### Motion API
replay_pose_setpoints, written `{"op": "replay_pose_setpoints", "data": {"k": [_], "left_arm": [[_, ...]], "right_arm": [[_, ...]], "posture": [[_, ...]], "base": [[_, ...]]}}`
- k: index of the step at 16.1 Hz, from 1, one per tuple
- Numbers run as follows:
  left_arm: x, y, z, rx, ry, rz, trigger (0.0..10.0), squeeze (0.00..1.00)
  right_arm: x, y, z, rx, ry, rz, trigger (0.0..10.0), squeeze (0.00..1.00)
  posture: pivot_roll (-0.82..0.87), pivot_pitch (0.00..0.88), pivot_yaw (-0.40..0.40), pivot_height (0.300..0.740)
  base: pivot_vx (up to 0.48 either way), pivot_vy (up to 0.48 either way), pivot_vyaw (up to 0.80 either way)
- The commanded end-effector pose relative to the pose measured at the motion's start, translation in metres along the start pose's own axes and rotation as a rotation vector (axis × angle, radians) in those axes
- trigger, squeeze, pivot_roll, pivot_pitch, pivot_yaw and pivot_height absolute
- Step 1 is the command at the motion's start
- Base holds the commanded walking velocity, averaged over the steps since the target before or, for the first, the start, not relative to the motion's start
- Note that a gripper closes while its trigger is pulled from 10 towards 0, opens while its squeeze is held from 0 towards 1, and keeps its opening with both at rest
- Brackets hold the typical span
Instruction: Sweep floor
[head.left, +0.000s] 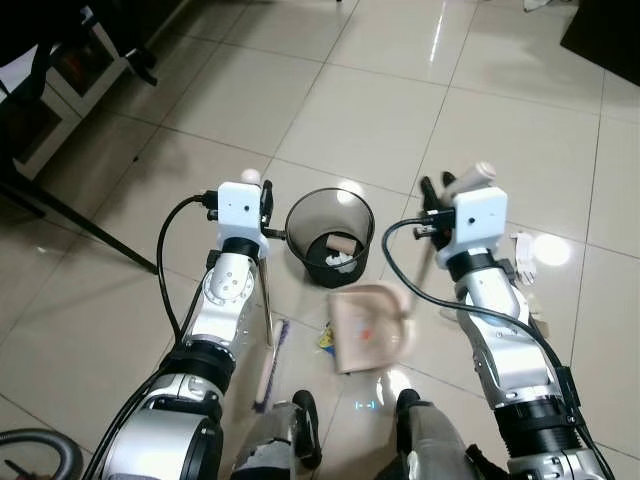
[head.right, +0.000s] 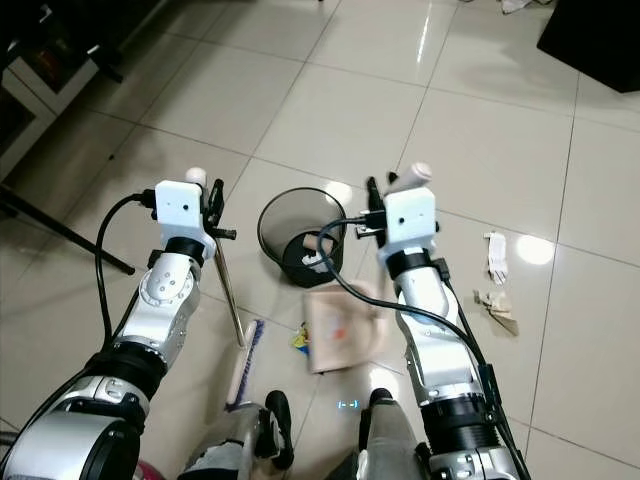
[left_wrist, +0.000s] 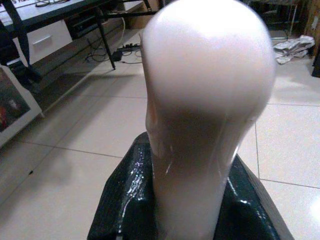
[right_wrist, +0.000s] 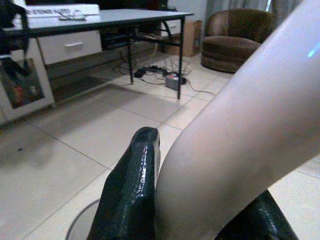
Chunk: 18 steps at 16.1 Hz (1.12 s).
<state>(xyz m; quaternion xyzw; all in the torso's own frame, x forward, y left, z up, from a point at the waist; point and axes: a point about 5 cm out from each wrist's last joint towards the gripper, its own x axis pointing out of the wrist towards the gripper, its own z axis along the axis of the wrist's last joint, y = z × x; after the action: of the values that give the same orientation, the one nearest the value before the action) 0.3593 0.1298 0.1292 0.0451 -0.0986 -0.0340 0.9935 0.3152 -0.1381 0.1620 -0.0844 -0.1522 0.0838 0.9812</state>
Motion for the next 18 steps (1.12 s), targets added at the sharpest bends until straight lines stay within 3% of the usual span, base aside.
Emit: {"op": "replay_pose_setpoints", "data": {"k": [1,4,7,11,14,18], "left_arm": [[-0.002,0.005,-0.004,-0.001,0.013,0.027,10.0,0.0],[-0.002,0.007,-0.005,0.001,0.015,0.027,10.0,0.0],[-0.003,0.007,-0.006,0.001,0.019,0.031,10.0,0.0],[-0.004,0.004,-0.008,-0.004,0.024,0.028,10.0,0.0],[-0.005,-0.005,-0.011,-0.016,0.04,0.039,10.0,0.0],[0.0,-0.018,-0.01,-0.013,0.056,0.06,10.0,0.0]], "right_arm": [[0.001,-0.002,0.009,-0.027,-0.033,0.009,10.0,0.0],[0.0,-0.016,0.01,-0.156,-0.018,0.058,10.0,0.0],[-0.003,-0.017,0.003,-0.239,0.005,0.097,10.0,0.0],[-0.012,0.006,-0.018,-0.261,0.042,0.133,10.0,0.0],[-0.014,0.034,-0.035,-0.191,0.092,0.089,10.0,0.0],[-0.011,0.051,-0.037,-0.159,0.095,0.071,10.0,0.0]], "posture": [[-0.03,0.287,0.146,0.74],[-0.04,0.279,0.141,0.74],[-0.04,0.277,0.138,0.74],[-0.04,0.278,0.142,0.74],[-0.03,0.274,0.142,0.74],[-0.04,0.275,0.138,0.74]], "base": [[0.0,0.0,0.0],[0.0,0.0,0.0],[0.0,0.0,0.0],[0.0,0.0,0.0],[0.0,0.0,0.0],[0.0,0.0,0.0]]}}
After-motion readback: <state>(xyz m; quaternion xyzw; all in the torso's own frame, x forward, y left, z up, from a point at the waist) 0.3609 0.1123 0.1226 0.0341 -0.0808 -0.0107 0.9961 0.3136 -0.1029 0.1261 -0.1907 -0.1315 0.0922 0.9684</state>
